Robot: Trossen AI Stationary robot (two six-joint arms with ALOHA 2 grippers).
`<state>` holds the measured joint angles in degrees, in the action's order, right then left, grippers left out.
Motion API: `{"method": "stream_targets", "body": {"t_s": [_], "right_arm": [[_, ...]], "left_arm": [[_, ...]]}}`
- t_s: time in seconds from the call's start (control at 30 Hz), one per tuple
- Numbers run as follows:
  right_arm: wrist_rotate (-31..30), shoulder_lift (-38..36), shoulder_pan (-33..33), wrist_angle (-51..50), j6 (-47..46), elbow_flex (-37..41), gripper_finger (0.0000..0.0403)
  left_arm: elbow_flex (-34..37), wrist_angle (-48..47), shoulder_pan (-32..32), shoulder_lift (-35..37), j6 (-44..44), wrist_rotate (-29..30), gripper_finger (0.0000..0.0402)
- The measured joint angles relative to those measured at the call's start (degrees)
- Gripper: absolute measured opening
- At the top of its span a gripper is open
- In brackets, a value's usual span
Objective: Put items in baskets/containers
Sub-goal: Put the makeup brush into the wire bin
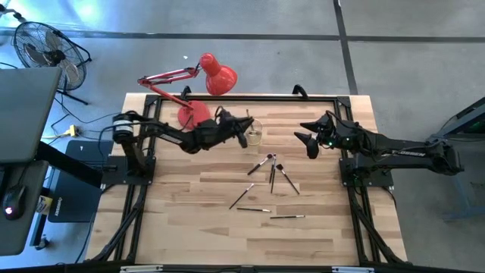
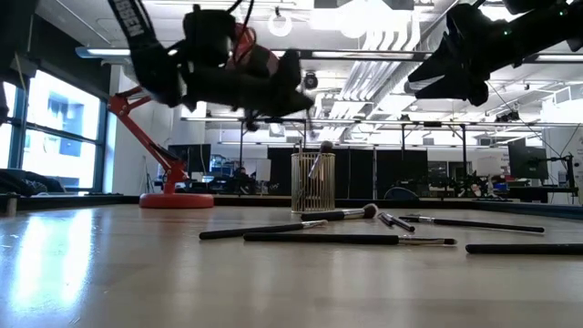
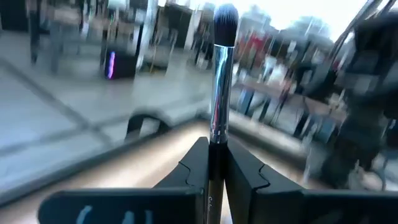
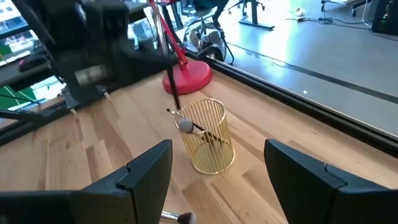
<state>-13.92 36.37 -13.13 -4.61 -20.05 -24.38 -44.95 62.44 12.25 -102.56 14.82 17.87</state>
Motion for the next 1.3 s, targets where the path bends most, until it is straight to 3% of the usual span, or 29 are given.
{"method": "stream_targets", "body": {"t_s": [0.33,0.53,1.0,1.3], "right_arm": [[0.13,0.35,0.00,0.05,-0.52,0.00,0.0248],[0.35,0.35,0.02,0.04,-0.52,0.00,0.0248],[0.16,0.38,0.02,-0.76,-0.47,0.00,0.0248],[1.45,0.38,0.02,-5.78,-7.54,0.00,0.0248]], "left_arm": [[-4.96,-3.73,1.74,-6.23,-1.45,-2.22,0.0023],[-7.26,-13.78,2.01,-6.16,-1.49,-0.37,0.0071],[-8.31,-12.10,1.61,-5.39,-1.99,-0.76,0.0091],[-14.08,-14.75,-3.26,-1.85,-11.86,6.77,0.0092]]}}
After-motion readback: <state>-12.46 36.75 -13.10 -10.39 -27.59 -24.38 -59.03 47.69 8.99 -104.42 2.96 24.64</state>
